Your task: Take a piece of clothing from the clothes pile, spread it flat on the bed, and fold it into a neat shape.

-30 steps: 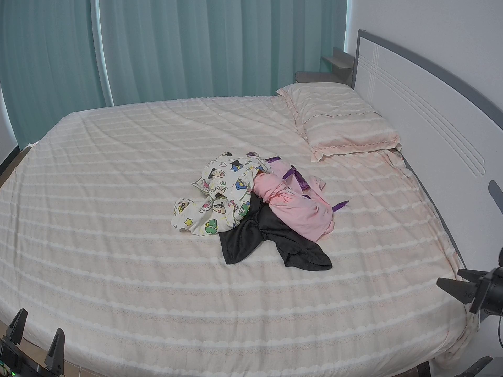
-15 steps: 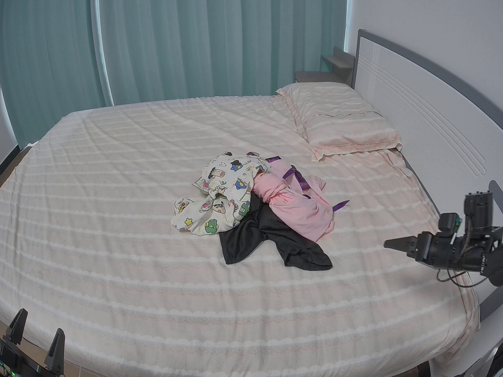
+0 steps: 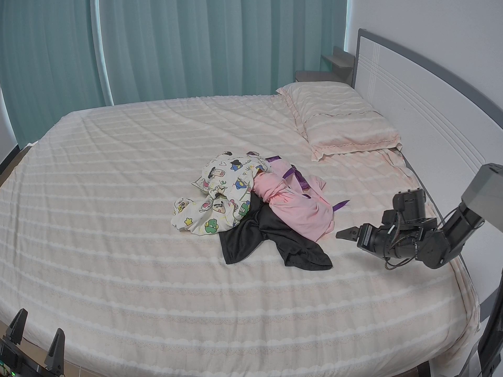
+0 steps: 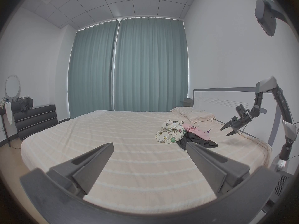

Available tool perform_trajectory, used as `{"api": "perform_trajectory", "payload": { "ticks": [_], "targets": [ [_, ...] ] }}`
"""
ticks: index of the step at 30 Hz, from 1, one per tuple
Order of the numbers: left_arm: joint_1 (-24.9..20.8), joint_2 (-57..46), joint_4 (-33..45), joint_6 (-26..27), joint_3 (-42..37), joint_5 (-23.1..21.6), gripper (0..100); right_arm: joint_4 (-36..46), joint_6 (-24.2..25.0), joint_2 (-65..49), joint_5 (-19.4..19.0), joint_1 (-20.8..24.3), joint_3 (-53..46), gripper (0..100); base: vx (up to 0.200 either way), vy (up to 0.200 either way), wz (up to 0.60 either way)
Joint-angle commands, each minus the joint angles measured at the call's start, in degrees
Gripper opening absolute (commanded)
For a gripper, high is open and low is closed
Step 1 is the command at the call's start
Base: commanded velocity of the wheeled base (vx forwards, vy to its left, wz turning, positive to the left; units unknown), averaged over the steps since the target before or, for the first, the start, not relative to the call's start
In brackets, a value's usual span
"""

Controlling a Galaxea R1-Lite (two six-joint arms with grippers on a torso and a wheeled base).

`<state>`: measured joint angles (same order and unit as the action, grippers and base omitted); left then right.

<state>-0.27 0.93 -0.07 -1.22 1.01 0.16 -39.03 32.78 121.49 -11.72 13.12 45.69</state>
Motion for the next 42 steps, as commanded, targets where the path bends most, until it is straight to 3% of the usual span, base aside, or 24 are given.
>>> {"api": "perform_trajectory", "payload": {
  "ticks": [1, 27, 28, 33, 36, 42],
  "targets": [
    [0.0, -0.66, -0.01, -0.01, -0.84, 0.02, 100, -0.34, -0.09, 10.26, 3.37, 2.88, 7.22, 100, 0.0, 0.0, 0.0],
    [0.0, -0.66, -0.01, -0.01, -0.84, 0.02, 100, 0.36, -2.19, 24.14, 6.53, 9.38, 24.01, 100, 0.0, 0.0, 0.0],
    [0.0, -0.66, -0.01, -0.01, -0.92, 0.02, 100, 0.19, -2.02, 24.14, 6.53, 9.38, 24.01, 0, 0.0, 0.0, 0.0],
    [0.0, -0.66, -0.01, -0.01, -0.84, 0.02, 100, -0.52, -0.88, 22.3, 6.27, 8.77, 21.02, 0, 0.0, 0.0, 0.0],
    [0.0, -0.66, -0.01, -0.01, -0.92, 0.02, 100, -1.31, 3.17, 18.61, 5.12, 7.71, 17.06, 0, 0.0, 0.0, 0.0],
    [0.0, -0.66, -0.01, -0.01, -0.92, 0.02, 100, -6.93, 13.01, 10.17, -3.75, 7.36, 5.81, 0, 0.0, 0.0, 0.0]
  ]
}}
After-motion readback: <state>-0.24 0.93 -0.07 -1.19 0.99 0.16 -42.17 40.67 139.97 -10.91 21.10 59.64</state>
